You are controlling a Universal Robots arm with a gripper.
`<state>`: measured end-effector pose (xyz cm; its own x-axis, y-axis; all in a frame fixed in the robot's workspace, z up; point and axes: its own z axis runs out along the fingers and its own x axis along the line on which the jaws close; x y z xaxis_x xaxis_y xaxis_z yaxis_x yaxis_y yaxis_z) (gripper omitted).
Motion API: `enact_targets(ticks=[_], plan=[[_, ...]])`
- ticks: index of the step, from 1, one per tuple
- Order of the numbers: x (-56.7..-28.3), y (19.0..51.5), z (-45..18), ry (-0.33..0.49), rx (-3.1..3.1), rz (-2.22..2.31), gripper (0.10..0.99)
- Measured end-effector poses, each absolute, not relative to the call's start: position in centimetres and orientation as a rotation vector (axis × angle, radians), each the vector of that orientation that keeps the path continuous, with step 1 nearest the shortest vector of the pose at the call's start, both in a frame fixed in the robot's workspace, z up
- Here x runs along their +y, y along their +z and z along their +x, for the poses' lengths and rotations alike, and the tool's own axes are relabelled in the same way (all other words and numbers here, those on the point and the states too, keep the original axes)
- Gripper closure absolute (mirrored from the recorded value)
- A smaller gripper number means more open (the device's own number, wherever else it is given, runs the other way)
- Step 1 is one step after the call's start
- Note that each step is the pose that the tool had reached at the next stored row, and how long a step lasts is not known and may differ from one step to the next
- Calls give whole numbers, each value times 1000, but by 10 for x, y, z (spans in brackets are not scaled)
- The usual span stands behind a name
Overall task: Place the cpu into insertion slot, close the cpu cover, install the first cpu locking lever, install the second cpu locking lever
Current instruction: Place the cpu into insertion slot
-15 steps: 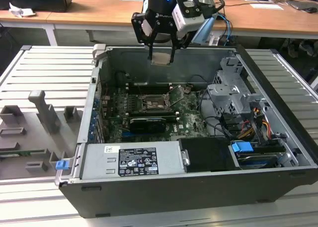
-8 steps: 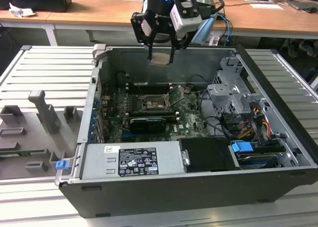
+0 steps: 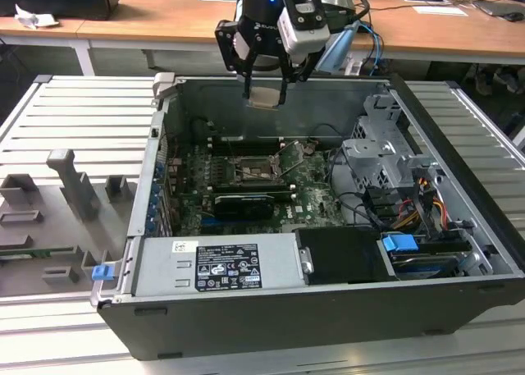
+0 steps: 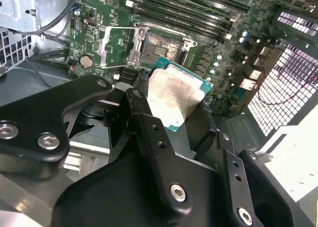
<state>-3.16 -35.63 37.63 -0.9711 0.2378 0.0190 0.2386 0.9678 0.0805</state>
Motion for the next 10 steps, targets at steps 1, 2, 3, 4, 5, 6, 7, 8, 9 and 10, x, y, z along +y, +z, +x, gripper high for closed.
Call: enact_targets(ticks=[1, 2, 3, 4, 5, 6, 7, 8, 9, 10], plan=[[-356, 376, -32, -129, -3107, -380, 549], [-356, 376, -32, -129, -3106, -390, 549], [-356, 376, -32, -129, -3105, -400, 549], [-356, 376, -33, -129, -3104, -406, 549], [-356, 376, -33, -129, -3103, -414, 549], [-356, 376, -33, -129, -3102, -422, 549], [-356, 376, -33, -129, -3101, -435, 549], [-356, 376, -33, -129, -3100, -447, 549], [-356, 376, -33, -129, -3099, -455, 549], [-356, 376, -33, -129, -3098, -462, 549]])
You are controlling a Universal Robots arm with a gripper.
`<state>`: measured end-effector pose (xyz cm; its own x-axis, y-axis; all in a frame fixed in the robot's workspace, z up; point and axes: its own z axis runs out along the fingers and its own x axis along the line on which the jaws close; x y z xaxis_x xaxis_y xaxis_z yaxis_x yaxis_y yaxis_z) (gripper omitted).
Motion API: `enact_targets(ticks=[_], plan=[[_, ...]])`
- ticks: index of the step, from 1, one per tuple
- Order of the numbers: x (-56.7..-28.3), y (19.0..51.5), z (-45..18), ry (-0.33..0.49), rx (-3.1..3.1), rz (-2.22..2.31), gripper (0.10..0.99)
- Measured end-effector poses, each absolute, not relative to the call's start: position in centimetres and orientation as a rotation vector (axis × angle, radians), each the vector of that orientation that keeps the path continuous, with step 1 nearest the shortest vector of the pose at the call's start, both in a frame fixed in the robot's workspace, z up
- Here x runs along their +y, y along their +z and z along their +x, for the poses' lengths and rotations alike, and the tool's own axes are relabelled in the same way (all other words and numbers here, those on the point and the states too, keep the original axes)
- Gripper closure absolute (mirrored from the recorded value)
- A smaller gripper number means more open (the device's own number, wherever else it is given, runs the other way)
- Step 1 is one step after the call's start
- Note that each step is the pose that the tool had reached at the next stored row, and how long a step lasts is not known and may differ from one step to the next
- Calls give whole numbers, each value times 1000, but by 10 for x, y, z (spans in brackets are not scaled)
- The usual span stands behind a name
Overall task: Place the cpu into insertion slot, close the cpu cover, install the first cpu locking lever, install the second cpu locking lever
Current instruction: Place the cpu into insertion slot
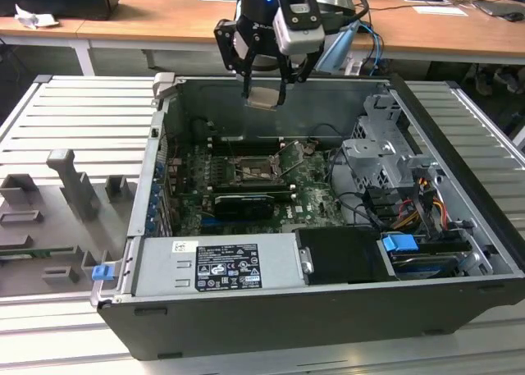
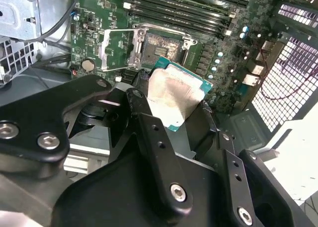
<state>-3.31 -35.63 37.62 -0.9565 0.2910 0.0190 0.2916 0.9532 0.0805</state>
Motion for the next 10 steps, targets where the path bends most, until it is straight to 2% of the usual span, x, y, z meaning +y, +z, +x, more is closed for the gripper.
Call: enact_targets(ticks=[10], plan=[[-356, 376, -33, -130, -3084, -559, 549]])
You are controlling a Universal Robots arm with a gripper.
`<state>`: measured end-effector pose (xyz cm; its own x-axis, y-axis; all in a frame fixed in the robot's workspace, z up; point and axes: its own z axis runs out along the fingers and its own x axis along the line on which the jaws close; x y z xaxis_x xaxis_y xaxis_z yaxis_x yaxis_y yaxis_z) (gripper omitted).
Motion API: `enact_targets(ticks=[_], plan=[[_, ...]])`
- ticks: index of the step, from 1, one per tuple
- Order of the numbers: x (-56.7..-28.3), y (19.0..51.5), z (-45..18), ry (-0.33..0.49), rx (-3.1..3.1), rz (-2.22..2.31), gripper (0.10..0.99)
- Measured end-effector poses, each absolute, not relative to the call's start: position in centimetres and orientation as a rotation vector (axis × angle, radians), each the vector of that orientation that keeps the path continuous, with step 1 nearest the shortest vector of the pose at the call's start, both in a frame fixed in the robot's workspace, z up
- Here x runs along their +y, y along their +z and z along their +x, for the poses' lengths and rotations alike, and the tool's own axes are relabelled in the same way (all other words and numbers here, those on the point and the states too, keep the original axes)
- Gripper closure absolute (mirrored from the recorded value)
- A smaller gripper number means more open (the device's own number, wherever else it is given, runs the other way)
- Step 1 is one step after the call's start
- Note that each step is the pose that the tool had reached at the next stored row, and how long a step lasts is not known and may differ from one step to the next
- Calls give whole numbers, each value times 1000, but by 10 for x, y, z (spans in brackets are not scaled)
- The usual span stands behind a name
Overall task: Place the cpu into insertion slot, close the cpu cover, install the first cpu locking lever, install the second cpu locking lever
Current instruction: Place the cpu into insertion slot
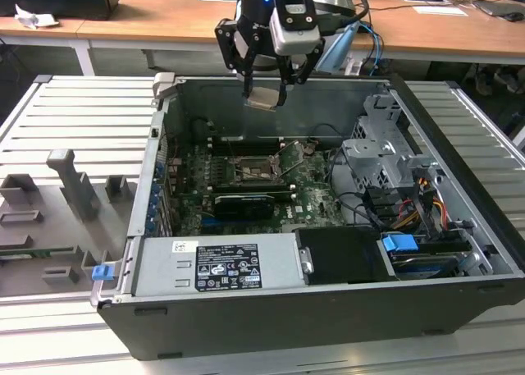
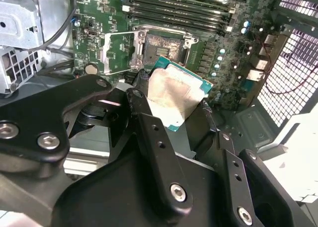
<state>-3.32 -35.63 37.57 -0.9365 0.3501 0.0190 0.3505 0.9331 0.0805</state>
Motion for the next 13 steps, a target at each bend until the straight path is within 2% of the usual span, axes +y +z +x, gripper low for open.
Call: enact_targets(ticks=[13], plan=[[-356, 374, -33, -130, -3076, -612, 549]])
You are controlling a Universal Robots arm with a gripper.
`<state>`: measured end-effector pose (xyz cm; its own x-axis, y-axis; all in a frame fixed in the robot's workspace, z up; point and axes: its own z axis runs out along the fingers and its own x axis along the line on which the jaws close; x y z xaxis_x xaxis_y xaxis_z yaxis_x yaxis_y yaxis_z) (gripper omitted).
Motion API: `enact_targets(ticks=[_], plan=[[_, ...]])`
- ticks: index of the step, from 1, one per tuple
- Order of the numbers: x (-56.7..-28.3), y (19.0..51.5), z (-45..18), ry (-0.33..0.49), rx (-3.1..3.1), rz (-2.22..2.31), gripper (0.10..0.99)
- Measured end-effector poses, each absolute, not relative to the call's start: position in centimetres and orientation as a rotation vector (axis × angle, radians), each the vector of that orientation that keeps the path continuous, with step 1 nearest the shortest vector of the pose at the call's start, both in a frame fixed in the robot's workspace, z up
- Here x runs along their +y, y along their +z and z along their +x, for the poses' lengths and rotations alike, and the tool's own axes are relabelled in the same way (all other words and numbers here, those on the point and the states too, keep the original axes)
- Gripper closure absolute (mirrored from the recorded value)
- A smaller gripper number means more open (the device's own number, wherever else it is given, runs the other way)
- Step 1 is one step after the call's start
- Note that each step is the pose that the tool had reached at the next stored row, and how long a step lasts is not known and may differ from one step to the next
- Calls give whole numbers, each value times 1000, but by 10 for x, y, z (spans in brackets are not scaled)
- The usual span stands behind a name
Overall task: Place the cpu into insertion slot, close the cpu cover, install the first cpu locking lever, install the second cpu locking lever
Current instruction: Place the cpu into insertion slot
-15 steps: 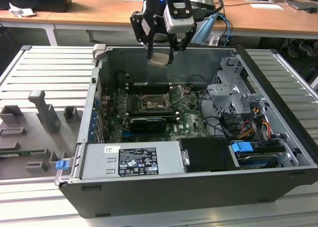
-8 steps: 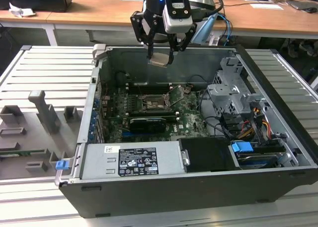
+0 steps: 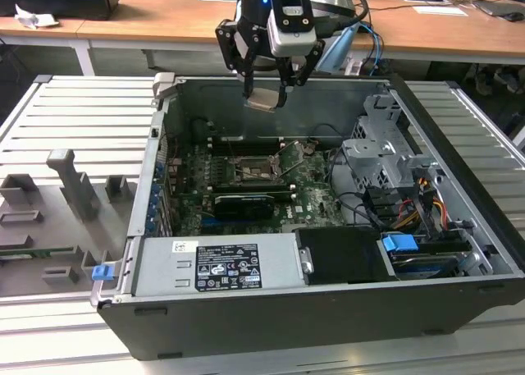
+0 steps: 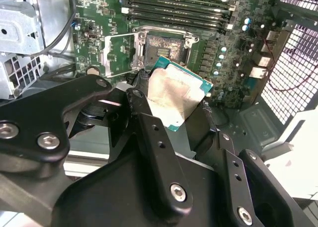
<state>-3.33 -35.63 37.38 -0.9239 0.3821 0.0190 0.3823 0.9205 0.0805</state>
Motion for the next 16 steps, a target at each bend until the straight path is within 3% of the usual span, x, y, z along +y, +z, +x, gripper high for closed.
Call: enact_targets(ticks=[16], plan=[[-356, 368, -33, -130, -3075, -616, 549]])
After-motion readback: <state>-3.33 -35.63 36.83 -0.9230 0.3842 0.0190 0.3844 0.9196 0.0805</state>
